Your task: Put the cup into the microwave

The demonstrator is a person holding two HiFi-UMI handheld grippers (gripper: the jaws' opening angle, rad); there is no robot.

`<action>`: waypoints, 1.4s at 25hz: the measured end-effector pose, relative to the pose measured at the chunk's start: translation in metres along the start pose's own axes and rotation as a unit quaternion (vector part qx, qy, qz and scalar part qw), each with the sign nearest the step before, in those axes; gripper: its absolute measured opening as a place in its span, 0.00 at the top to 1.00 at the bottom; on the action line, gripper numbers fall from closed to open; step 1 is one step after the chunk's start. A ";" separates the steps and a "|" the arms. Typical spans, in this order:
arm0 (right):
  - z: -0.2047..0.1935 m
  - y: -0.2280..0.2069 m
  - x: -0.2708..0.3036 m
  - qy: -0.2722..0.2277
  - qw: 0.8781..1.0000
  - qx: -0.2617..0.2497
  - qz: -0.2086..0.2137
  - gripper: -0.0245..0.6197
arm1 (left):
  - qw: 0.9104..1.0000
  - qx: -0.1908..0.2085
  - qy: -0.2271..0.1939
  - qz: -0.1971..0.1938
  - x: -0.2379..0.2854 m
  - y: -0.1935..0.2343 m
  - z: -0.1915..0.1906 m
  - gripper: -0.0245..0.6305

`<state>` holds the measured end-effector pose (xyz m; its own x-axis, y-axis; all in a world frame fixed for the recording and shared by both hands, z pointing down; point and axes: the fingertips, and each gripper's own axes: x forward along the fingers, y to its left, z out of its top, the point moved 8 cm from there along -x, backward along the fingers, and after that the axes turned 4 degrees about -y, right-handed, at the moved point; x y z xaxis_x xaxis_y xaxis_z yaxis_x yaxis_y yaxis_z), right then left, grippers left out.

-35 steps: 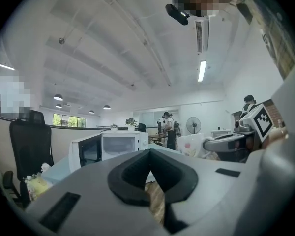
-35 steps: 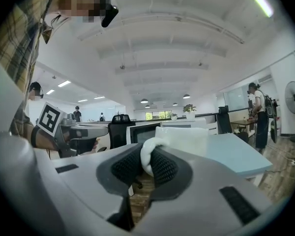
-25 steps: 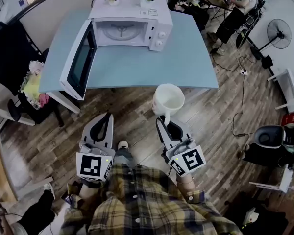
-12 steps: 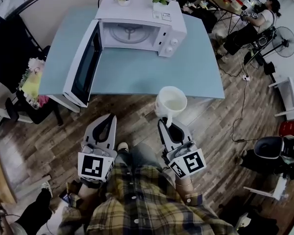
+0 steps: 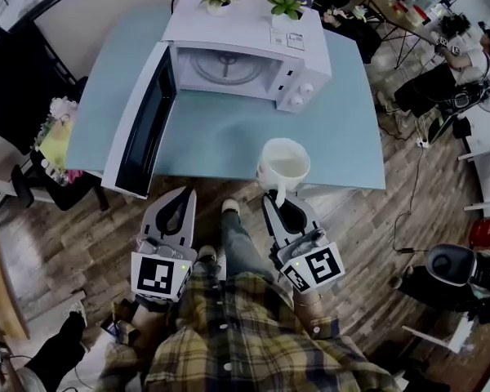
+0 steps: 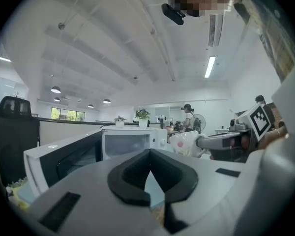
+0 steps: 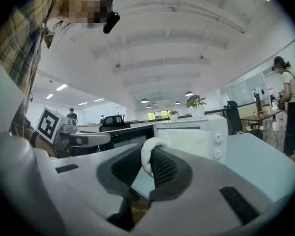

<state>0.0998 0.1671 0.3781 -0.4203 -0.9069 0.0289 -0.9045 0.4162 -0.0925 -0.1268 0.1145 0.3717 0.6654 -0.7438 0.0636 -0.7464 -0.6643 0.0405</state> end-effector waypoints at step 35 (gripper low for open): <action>0.023 -0.136 0.175 0.010 0.990 -0.008 0.141 0.89 | 0.994 0.004 -0.028 0.102 0.177 0.073 0.027 0.97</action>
<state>0.1509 -0.0494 0.3723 -0.6579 -0.7527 0.0243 -0.7516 0.6542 -0.0847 -0.0638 -0.0676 0.3593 0.5003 -0.8657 0.0137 -0.8657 -0.4999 0.0245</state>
